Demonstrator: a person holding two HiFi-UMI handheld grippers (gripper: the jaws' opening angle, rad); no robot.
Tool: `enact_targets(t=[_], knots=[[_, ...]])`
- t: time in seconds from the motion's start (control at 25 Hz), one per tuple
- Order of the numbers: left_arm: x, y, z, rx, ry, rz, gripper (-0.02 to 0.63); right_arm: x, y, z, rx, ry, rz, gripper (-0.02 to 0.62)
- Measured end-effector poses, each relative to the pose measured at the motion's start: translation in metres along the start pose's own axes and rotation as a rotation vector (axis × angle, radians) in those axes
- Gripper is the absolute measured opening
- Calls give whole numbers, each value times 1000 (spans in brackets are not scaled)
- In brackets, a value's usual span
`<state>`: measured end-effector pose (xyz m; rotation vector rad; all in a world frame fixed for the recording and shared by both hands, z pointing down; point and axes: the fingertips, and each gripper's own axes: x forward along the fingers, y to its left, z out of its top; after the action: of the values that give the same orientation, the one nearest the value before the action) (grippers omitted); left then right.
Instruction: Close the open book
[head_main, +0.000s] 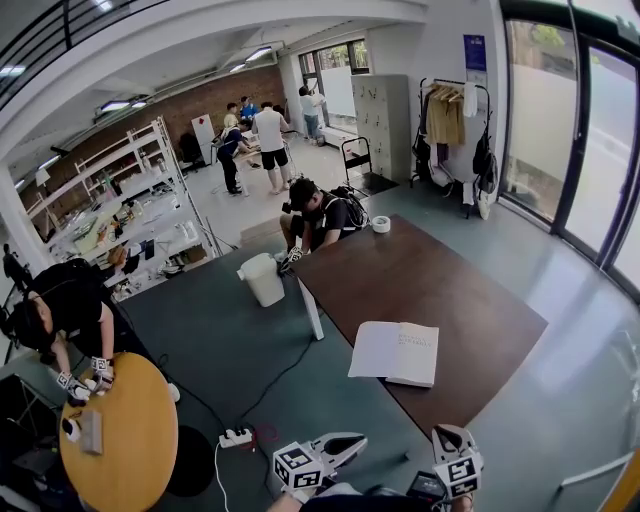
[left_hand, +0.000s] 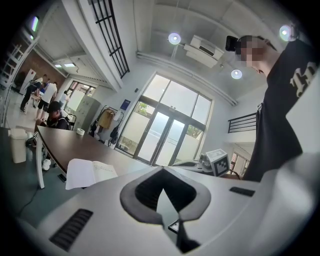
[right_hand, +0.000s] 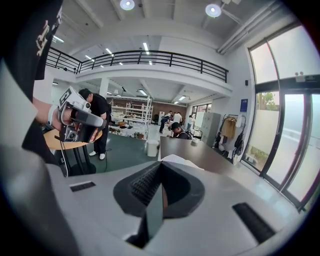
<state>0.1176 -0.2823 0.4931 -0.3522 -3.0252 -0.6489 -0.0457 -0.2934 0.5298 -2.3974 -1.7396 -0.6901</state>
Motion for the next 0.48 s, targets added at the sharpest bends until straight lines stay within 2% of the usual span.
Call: enact_targets(t=[0.24,0.48], knots=[[-2,4,-2,-17,-12,13,3,8,3,8,-34,1,24,-12],[-15,14,-18,-71,-20,53,2,14,15,9,-67,41,62,-12]])
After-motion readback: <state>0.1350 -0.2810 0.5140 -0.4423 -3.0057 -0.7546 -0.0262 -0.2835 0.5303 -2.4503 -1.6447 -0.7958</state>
